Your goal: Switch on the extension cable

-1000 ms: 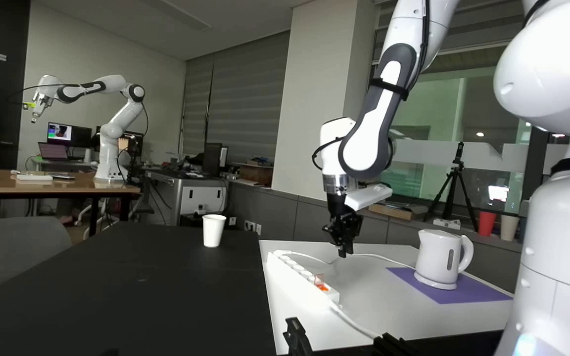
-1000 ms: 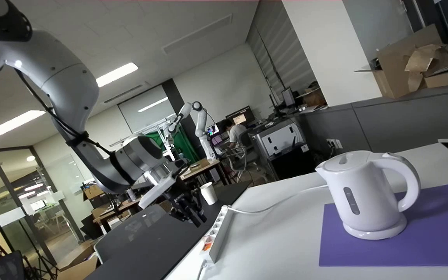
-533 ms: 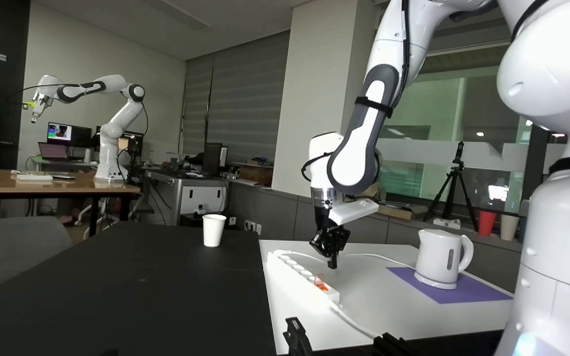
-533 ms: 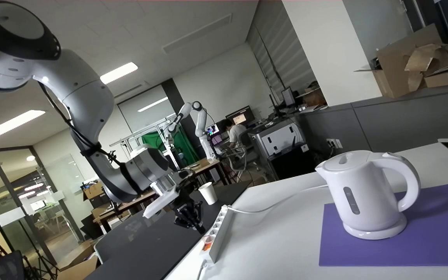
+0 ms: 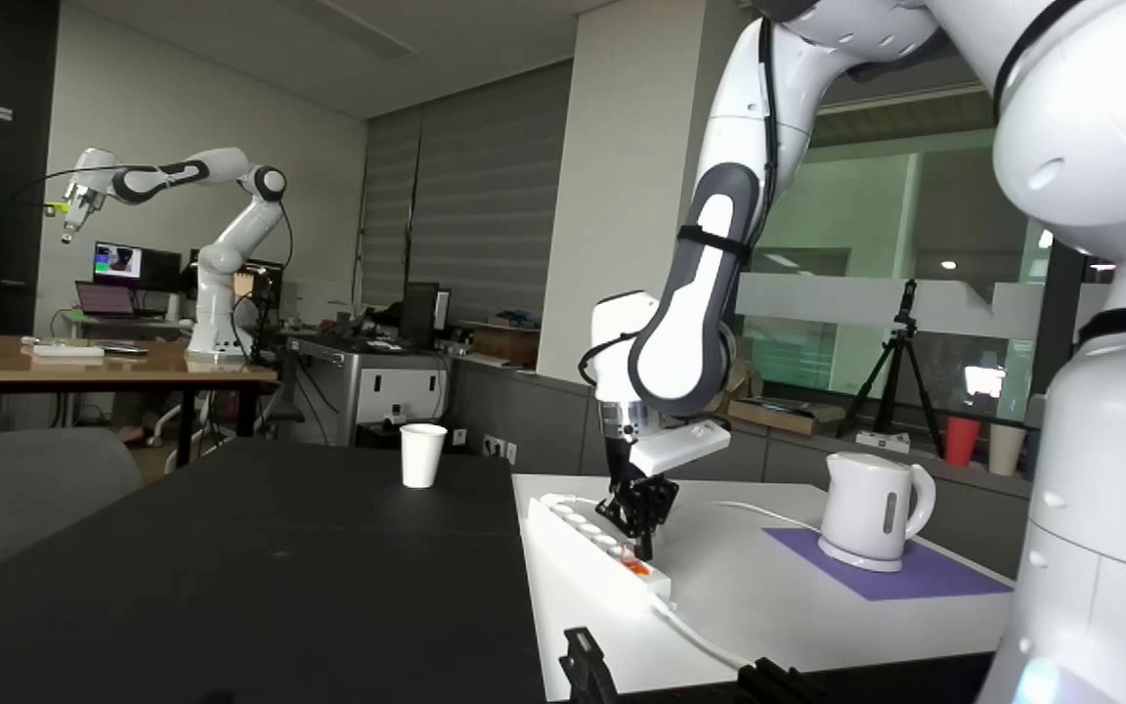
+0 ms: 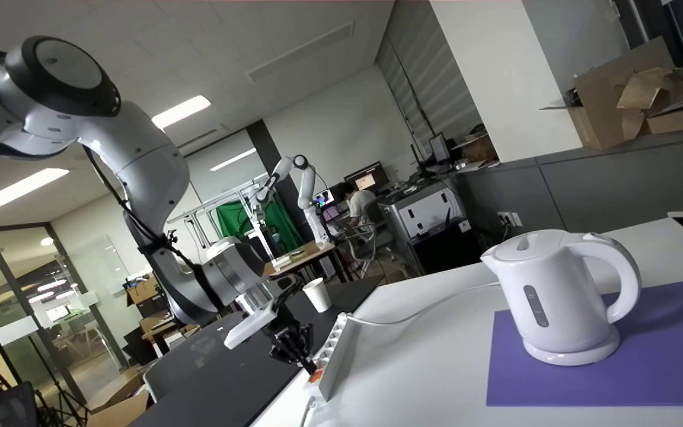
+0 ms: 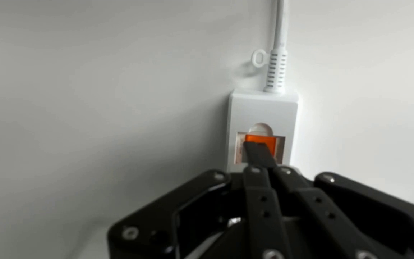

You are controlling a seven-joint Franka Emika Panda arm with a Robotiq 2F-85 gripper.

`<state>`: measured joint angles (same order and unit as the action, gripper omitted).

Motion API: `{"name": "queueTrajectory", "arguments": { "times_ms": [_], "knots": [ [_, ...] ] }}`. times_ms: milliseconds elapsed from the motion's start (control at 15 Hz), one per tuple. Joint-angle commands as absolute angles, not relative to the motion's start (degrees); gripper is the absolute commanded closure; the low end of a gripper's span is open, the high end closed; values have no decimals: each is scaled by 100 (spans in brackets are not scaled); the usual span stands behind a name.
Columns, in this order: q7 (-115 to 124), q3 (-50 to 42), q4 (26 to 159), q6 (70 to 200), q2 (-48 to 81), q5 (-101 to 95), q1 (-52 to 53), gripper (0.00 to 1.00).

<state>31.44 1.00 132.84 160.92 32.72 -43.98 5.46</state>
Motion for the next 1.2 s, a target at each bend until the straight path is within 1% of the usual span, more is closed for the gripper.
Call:
{"name": "queueTrajectory", "arguments": {
  "times_ms": [0, 533, 733, 867, 1000, 1067, 1133],
  "knots": [
    [3335, 18, 13065, 16093, 3513, -4388, 648, 100],
    [3395, -163, 12931, 16534, 3767, -4510, 703, 100],
    [3041, -64, 13029, 16982, 3839, -4410, 371, 100],
    [2644, 128, 13152, 17390, 3932, -4290, -119, 100],
    [2041, 609, 13281, 17760, 4091, -4068, -934, 100],
    [1348, 680, 13407, 18019, 4173, -3419, -1081, 100],
    [1269, 1162, 13402, 18035, 4310, -3582, -1729, 100]
  ]
}}
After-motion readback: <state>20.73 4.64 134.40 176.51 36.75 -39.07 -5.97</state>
